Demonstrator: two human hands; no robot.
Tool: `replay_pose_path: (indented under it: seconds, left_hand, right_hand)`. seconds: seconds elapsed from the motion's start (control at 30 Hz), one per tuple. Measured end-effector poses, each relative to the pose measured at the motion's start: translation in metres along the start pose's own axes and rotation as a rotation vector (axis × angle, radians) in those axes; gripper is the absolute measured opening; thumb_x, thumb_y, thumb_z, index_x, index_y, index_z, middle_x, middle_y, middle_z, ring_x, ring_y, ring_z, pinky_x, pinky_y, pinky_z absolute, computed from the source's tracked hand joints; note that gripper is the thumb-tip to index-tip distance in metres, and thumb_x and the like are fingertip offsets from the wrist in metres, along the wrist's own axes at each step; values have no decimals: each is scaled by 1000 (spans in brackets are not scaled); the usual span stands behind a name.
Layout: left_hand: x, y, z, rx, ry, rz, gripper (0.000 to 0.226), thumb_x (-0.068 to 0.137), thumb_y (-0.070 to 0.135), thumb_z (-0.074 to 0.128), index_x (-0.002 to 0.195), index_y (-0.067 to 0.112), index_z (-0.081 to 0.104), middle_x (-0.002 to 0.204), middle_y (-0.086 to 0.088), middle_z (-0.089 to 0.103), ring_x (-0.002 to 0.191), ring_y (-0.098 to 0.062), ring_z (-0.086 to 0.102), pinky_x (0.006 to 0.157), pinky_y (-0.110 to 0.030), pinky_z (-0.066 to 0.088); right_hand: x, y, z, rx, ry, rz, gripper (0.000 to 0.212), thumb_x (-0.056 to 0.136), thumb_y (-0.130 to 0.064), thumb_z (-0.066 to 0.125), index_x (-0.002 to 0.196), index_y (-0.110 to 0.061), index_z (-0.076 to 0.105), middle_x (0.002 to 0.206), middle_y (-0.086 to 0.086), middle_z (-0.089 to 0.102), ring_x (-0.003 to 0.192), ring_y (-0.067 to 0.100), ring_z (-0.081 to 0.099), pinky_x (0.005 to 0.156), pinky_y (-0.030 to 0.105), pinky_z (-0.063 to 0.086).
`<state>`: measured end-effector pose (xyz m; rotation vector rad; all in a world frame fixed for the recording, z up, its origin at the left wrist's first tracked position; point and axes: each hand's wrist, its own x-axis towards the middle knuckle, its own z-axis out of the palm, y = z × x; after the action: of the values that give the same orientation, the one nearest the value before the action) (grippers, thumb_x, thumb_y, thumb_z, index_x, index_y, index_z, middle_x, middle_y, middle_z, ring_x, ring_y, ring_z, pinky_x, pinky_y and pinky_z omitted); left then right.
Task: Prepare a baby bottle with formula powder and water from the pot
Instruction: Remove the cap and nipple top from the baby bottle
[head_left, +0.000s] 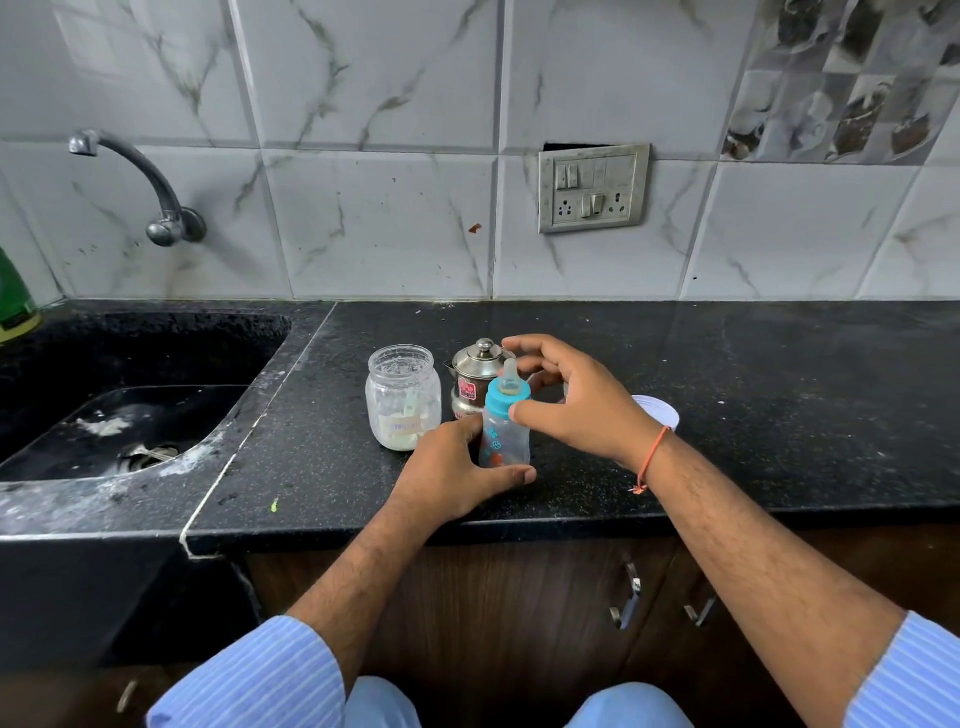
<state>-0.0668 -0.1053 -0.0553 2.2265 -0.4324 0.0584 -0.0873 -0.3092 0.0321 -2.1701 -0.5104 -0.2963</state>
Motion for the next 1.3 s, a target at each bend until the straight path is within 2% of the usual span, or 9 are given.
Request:
replay_pose_path:
  seconds: [0.1, 0.23, 0.43, 0.63, 0.77, 0.93, 1.07, 1.17, 1.3]
  left_hand:
    - [-1, 0, 0, -9, -2, 15, 92, 57, 87, 79, 133, 35, 70, 116, 20, 77, 110, 0, 71, 100, -39, 62]
    - [0, 1, -1, -11, -9, 10, 97, 56, 88, 78, 136, 34, 70, 120, 19, 77, 114, -2, 70, 103, -38, 61]
    - [1, 0, -1, -12, -13, 12, 99, 56, 90, 78, 137, 33, 69, 121, 19, 77, 115, -2, 71, 104, -39, 61]
    - [0, 0, 1, -12, 13, -2, 99, 54, 91, 79, 134, 33, 71, 117, 19, 78, 111, -1, 71, 101, -38, 61]
    - [1, -1, 2, -7, 13, -11, 100, 53, 91, 79, 134, 34, 71, 119, 20, 78, 112, 0, 71, 102, -37, 61]
    - [3, -4, 3, -16, 6, -21, 101, 52, 91, 79, 134, 33, 70, 122, 19, 77, 115, -3, 70, 104, -37, 60]
    - [3, -4, 3, -26, 7, -17, 93, 53, 89, 80, 128, 35, 71, 115, 19, 78, 110, -2, 71, 100, -35, 61]
    - [4, -4, 4, -21, 8, -14, 89, 54, 89, 79, 124, 35, 72, 110, 18, 78, 105, -1, 71, 97, -33, 61]
    - [5, -6, 4, -13, 8, -11, 88, 56, 89, 80, 124, 35, 72, 109, 18, 77, 105, -1, 71, 93, -28, 59]
  right_hand:
    - [-2, 3, 5, -30, 30, -3, 77, 79, -38, 93, 146, -37, 56, 123, -20, 66, 102, 2, 66, 85, 11, 52]
    - [-5, 8, 10, 69, 67, 41, 76, 79, -35, 94, 144, -33, 57, 118, -15, 72, 102, 4, 67, 87, 13, 55]
    - [-9, 15, 15, 81, 87, 92, 50, 78, -43, 93, 122, -34, 71, 115, -22, 74, 101, 6, 70, 85, 24, 61]
    - [-8, 16, 11, 418, 114, 142, 42, 82, -6, 89, 121, -14, 76, 116, 0, 81, 112, 18, 75, 99, 31, 60]
    - [-4, 21, -1, 519, 191, 191, 39, 85, 4, 83, 117, -16, 75, 115, 5, 81, 108, 16, 76, 98, 34, 61]
    - [-2, 38, -20, 332, 223, 229, 41, 83, -9, 88, 121, -23, 79, 113, -2, 82, 106, 13, 75, 99, 35, 60]
    - [-1, 53, -49, 60, 278, 254, 60, 64, -47, 88, 122, -33, 79, 110, -12, 81, 102, 8, 75, 101, 35, 59]
    - [5, 66, -70, -94, 265, 277, 53, 66, -42, 92, 116, -36, 74, 107, -13, 79, 97, 8, 75, 100, 40, 60]
    - [19, 70, -86, -116, 310, 289, 51, 64, -41, 95, 106, -35, 68, 103, -9, 78, 96, 13, 75, 94, 40, 61]
